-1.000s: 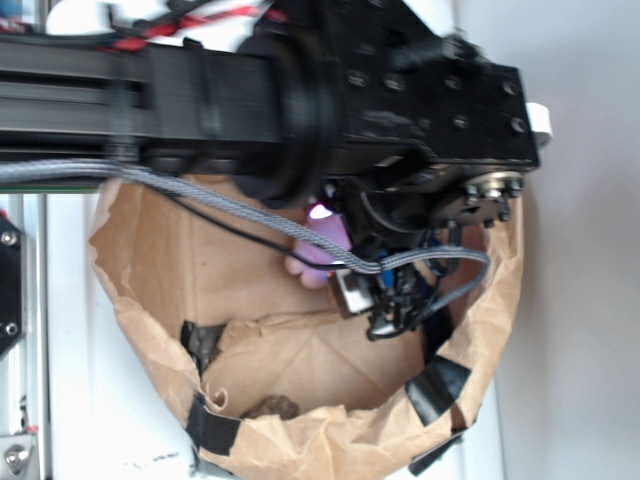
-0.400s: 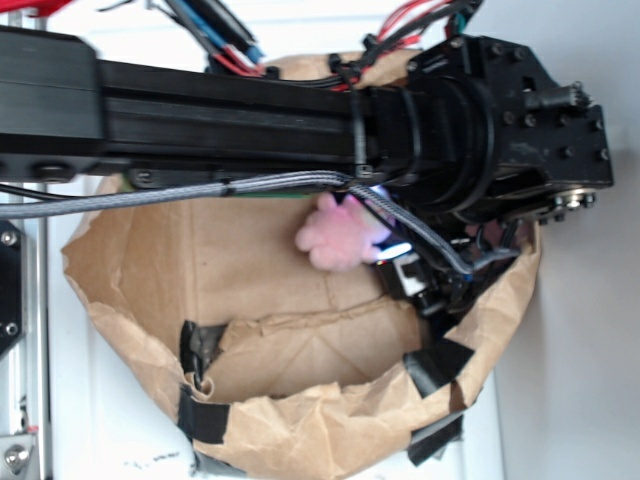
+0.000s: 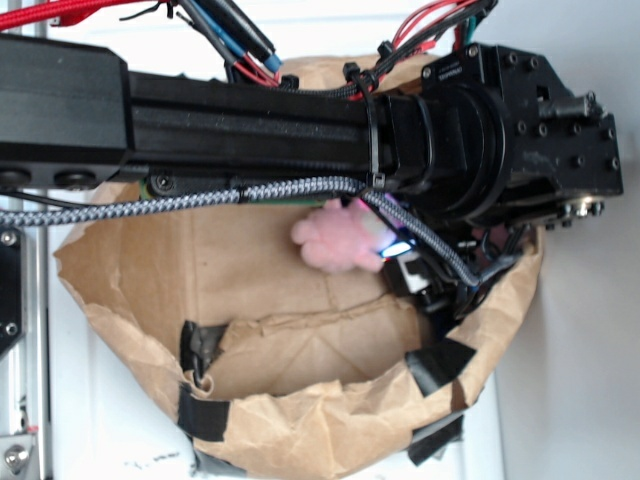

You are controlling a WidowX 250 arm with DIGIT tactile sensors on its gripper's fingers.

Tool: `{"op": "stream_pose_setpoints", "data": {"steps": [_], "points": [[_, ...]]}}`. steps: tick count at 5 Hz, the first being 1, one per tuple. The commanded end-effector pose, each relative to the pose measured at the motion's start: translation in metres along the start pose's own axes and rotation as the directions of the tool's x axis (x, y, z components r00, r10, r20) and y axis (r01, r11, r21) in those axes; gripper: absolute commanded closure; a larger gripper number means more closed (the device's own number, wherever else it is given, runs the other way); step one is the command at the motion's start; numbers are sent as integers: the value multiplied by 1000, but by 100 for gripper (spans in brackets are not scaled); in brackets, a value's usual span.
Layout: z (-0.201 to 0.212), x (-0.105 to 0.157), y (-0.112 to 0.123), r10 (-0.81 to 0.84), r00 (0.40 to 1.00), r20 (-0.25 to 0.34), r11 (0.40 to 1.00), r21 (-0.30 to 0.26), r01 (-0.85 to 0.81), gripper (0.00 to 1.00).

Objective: Grab the pink bunny.

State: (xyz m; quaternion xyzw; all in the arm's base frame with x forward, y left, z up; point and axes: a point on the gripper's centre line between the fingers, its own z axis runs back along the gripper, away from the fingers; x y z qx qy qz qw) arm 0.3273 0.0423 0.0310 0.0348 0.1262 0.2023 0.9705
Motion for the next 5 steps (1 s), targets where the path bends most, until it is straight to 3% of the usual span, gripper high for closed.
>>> {"op": "stream_pose_setpoints", "data": {"steps": [1,2,3,5], "points": [[26,-12,1,-53,993,107,998,-12,55,100],[37,-22,2,-81,988,132,996,-32,86,100],[57,-35,6,-112,980,163,988,-86,127,100],[80,-66,17,-143,974,177,976,-135,168,100]]}}
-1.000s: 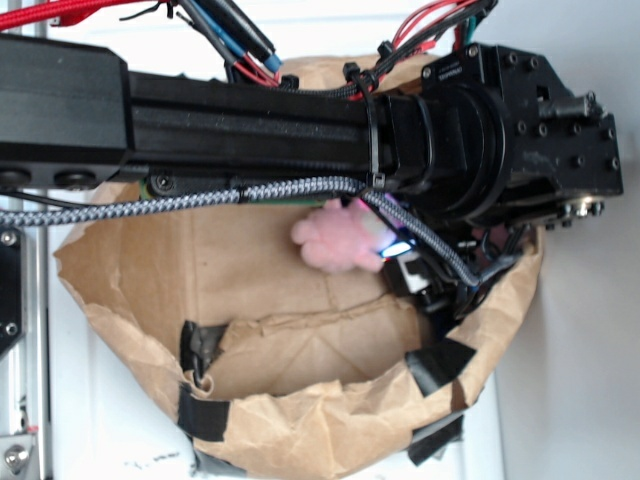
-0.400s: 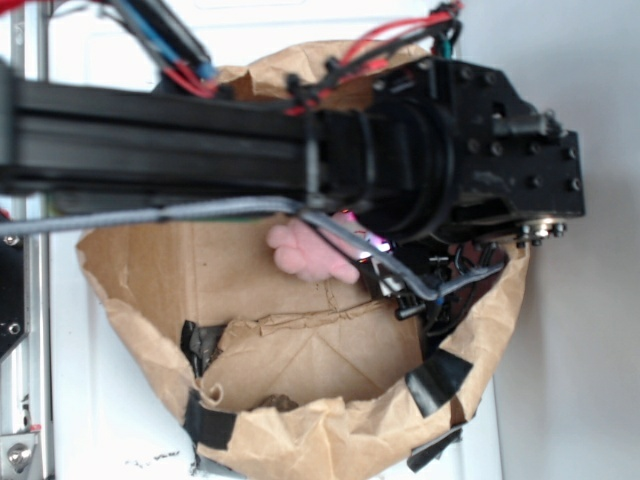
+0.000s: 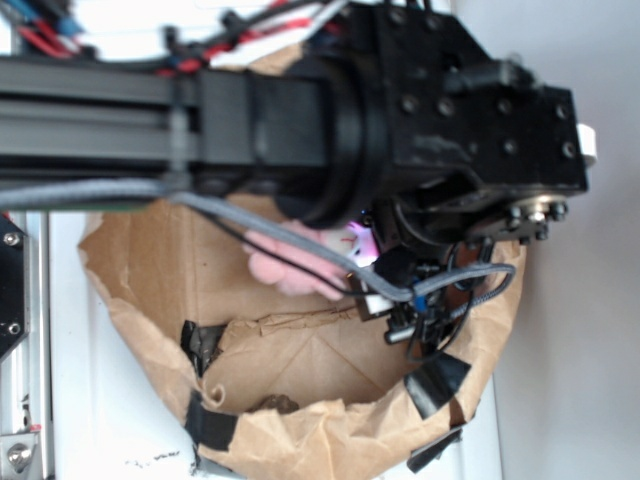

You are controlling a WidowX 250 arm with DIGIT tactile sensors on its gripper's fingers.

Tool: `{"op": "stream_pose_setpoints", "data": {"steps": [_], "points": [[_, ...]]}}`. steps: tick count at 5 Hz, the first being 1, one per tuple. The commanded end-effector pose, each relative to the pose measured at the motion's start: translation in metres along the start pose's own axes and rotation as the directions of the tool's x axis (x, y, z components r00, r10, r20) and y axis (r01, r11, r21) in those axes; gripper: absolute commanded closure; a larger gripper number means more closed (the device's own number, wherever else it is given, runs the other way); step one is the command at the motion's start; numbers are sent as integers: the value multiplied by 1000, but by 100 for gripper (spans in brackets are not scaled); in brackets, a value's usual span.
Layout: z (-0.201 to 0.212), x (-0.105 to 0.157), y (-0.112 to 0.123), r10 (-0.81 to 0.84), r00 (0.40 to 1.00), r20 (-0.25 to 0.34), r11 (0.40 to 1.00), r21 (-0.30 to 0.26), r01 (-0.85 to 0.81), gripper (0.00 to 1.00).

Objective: Grab the pink bunny.

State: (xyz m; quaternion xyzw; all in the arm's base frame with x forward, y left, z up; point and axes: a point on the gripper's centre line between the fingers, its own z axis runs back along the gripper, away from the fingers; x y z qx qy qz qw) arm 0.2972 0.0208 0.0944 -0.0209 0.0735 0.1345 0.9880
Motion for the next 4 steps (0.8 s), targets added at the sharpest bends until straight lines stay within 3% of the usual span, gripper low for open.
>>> {"op": "stream_pose_setpoints", "data": {"steps": [1,2,4], "points": [[37,-32,15,-32,995,97,997,-61,38,100],[41,-45,23,-58,997,57,996,-59,61,100],[42,-59,28,-154,984,91,988,-4,155,100]]}}
